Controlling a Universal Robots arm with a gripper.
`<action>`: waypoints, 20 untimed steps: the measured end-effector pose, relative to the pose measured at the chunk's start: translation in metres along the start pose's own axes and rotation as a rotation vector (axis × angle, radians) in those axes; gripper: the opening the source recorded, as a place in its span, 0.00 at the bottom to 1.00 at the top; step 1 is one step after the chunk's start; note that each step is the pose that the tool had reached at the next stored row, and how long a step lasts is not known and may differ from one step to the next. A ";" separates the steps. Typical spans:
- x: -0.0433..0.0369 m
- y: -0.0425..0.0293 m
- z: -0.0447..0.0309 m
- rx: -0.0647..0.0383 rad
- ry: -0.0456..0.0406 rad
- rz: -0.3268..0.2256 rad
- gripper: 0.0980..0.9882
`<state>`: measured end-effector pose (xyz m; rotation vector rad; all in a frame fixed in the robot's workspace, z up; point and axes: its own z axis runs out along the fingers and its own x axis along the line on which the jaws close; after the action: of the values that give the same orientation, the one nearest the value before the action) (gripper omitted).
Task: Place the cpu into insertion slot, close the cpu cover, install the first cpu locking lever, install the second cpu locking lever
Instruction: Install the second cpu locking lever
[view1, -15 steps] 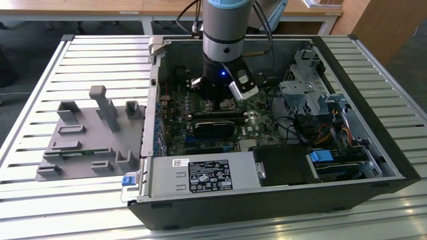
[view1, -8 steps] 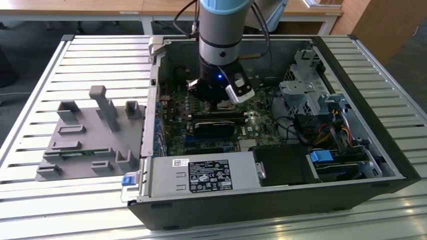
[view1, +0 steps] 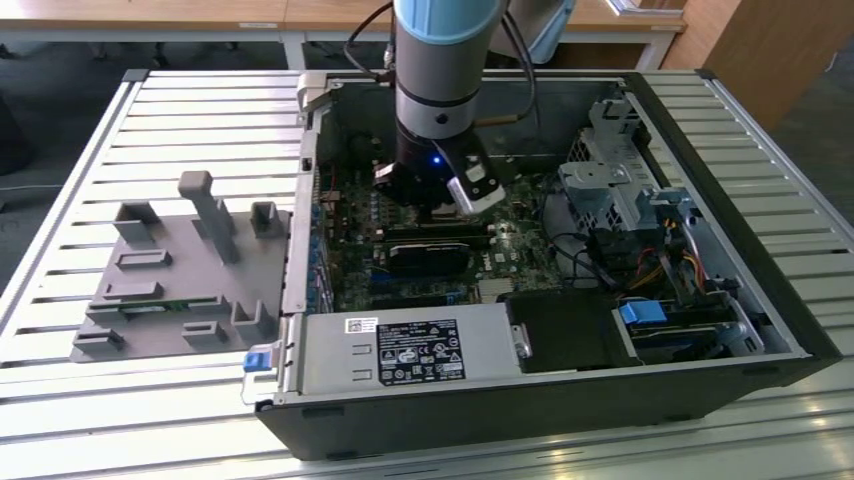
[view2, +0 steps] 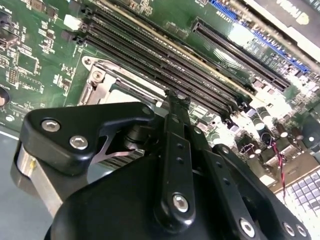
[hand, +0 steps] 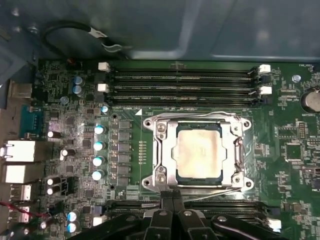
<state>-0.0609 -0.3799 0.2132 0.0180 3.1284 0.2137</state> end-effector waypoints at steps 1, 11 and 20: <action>0.0011 -0.0010 0.0001 -0.006 0.0000 0.000 0.01; 0.0056 -0.0140 0.0003 -0.069 0.0005 0.000 0.01; 0.0104 -0.0174 0.0089 -0.083 0.0005 0.001 0.01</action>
<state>-0.0715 -0.3958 0.2020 0.0184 3.1168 0.3439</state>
